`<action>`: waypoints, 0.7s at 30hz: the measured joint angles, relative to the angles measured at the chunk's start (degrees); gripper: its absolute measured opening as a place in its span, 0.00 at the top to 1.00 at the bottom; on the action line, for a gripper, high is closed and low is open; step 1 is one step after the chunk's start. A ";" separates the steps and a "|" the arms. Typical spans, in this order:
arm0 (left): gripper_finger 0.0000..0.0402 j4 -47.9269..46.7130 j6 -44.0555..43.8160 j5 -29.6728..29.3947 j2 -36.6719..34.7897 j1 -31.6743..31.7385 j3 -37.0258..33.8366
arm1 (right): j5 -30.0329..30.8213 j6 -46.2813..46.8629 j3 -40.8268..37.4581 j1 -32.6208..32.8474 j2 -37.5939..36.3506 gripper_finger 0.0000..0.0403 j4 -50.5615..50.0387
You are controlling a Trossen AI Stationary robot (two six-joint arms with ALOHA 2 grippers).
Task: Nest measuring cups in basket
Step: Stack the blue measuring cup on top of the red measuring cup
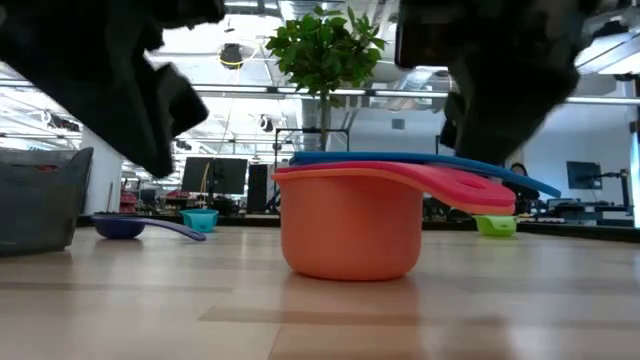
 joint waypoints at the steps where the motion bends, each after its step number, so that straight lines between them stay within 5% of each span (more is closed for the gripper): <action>1: 0.83 -0.39 -0.01 -0.07 -0.04 0.25 -0.14 | -0.66 -0.55 0.57 0.01 0.00 0.96 1.10; 15: 0.85 0.89 1.31 0.71 0.41 1.25 -0.03 | -3.29 -2.24 1.16 -0.46 0.02 0.96 -2.43; 21: 0.85 11.59 4.74 5.41 2.95 1.78 -0.01 | -5.30 -2.21 1.16 -0.43 0.04 0.94 -1.89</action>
